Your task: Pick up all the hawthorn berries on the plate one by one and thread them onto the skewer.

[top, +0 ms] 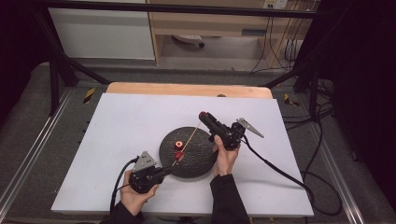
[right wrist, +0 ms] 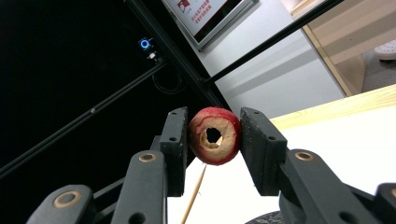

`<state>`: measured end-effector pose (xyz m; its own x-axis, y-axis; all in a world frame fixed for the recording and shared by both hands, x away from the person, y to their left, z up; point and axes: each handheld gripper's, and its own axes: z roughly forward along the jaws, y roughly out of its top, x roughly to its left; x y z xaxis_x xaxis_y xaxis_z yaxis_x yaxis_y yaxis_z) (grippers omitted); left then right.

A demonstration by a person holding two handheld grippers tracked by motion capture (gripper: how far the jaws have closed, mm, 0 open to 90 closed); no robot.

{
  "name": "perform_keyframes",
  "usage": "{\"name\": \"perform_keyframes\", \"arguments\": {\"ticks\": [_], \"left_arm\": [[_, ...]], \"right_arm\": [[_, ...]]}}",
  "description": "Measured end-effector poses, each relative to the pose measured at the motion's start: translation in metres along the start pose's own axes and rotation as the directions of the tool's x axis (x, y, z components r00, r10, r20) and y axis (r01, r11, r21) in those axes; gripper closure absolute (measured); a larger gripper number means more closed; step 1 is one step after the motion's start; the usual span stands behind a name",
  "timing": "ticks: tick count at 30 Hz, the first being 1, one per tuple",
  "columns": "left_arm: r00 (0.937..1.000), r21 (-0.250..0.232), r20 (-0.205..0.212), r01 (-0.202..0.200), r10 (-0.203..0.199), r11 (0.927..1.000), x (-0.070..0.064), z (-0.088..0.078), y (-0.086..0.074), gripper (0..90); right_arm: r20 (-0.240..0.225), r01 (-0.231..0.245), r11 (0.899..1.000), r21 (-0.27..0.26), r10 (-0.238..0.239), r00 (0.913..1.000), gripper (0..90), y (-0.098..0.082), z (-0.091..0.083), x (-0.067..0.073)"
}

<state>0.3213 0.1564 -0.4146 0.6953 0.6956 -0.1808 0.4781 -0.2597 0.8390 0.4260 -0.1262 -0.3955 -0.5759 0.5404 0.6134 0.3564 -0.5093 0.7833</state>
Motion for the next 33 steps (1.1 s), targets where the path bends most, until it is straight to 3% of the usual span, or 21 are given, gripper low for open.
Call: {"name": "perform_keyframes", "arguments": {"ticks": [11,19,26,33], "left_arm": [[0.9996,-0.015,-0.002,0.029,-0.03,0.9995,-0.004,0.005,0.005,88.6],[0.9985,-0.034,-0.029,0.045,-0.046,0.9984,-0.008,0.008,0.01,88.6],[0.9985,-0.048,-0.037,0.04,-0.041,0.9981,-0.012,0.011,0.011,88.8],[0.9963,-0.059,-0.078,0.03,-0.034,0.9978,-0.018,0.011,0.01,88.8]], "right_arm": [[-0.008,-0.011,1.0,-0.003,0.011,0.9999,63.6,-0.004,0.001,0.0],[-0.017,-0.022,1.0,-0.001,0.022,0.9996,63.6,-0.006,0.0,0.001],[-0.012,-0.023,1.0,-0.012,0.023,0.9997,63.7,-0.004,-0.001,0.001],[0.005,-0.05,0.998,-0.033,0.05,0.9987,63.9,-0.005,0.001,0.001]]}}
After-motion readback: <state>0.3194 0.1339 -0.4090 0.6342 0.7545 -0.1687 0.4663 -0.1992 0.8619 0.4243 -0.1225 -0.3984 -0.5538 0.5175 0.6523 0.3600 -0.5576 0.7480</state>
